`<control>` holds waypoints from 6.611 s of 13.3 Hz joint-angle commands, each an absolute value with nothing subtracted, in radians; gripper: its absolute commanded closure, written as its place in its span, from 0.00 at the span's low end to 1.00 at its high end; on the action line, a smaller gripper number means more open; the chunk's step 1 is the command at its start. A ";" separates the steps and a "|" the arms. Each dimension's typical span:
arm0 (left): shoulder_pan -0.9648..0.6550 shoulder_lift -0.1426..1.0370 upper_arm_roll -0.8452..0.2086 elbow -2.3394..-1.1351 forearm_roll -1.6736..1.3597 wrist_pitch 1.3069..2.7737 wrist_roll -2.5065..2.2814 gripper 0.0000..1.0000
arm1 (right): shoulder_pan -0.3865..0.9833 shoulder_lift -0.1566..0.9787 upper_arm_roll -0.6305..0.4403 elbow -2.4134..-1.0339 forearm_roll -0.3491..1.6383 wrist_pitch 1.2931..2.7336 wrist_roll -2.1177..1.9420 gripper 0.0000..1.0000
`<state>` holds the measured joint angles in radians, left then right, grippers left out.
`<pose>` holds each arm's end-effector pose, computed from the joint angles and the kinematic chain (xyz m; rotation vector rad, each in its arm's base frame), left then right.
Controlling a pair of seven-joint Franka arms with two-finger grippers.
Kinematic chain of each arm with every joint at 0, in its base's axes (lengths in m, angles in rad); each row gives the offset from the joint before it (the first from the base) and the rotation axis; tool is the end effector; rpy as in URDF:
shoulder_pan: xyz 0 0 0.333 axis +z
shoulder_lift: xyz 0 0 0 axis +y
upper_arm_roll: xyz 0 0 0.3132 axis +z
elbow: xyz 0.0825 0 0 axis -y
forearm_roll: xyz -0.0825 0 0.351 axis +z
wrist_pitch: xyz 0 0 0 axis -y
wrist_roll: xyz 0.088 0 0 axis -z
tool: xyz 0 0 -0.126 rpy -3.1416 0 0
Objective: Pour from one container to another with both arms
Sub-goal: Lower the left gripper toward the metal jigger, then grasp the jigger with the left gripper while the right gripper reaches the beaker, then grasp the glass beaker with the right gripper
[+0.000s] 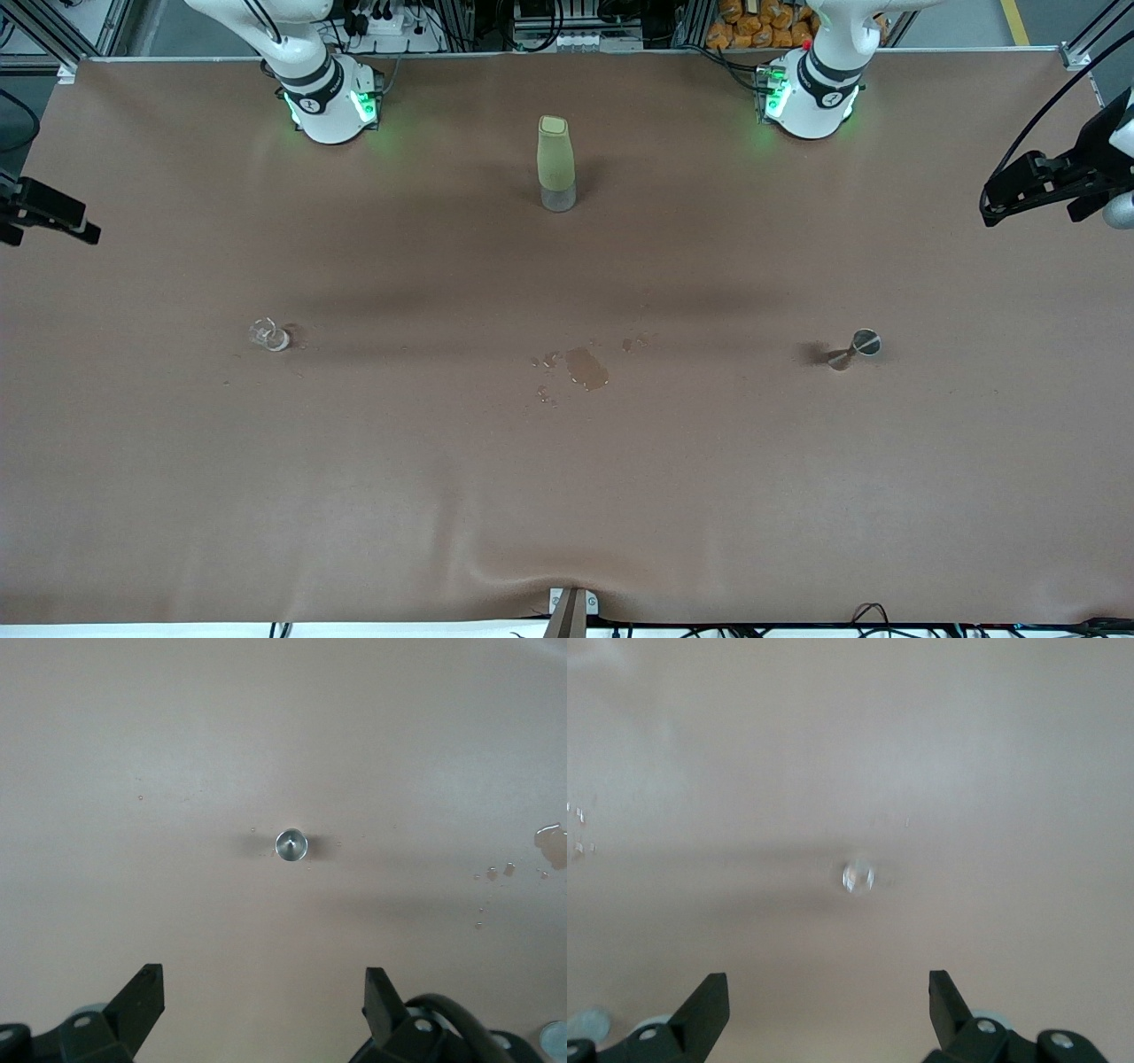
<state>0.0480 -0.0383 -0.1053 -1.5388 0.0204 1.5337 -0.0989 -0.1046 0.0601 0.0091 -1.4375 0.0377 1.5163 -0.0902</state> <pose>0.5062 -0.0276 0.6330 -3.1187 -0.0666 -0.0543 0.5335 -0.0463 0.6244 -3.1051 0.0045 -0.0344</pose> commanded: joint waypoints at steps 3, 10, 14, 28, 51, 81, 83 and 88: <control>0.057 -0.031 -0.107 -1.494 0.032 1.470 -0.104 0.00 | -0.104 0.061 0.026 -1.434 0.009 1.586 -0.072 0.00; 0.074 -0.034 -0.101 -1.516 -0.009 1.417 0.004 0.00 | -0.081 0.060 0.015 -1.443 0.008 1.586 -0.054 0.00; 0.187 -0.028 -0.100 -1.563 -0.141 1.434 0.237 0.00 | -0.042 0.060 -0.024 -1.445 0.008 1.586 -0.052 0.00; 0.515 0.362 -0.100 -1.643 -0.569 1.470 1.245 0.00 | -0.040 -0.055 -0.100 -1.591 0.009 1.506 -0.373 0.00; 0.515 0.926 -0.104 -1.540 -0.913 1.534 2.450 0.00 | 0.038 -0.058 -0.405 -1.974 0.046 1.894 -1.896 0.00; 0.466 0.966 -0.109 -1.542 -0.939 1.557 2.658 0.51 | -0.103 0.785 -0.574 -1.973 1.356 1.484 -3.137 0.00; 0.466 0.966 -0.109 -1.540 -0.939 1.557 2.658 0.58 | -0.110 0.810 -0.574 -1.971 1.390 1.444 -3.181 0.00; 0.468 0.966 -0.109 -1.540 -0.939 1.557 2.657 0.73 | -0.118 0.882 -0.574 -1.950 1.445 1.378 -3.253 0.00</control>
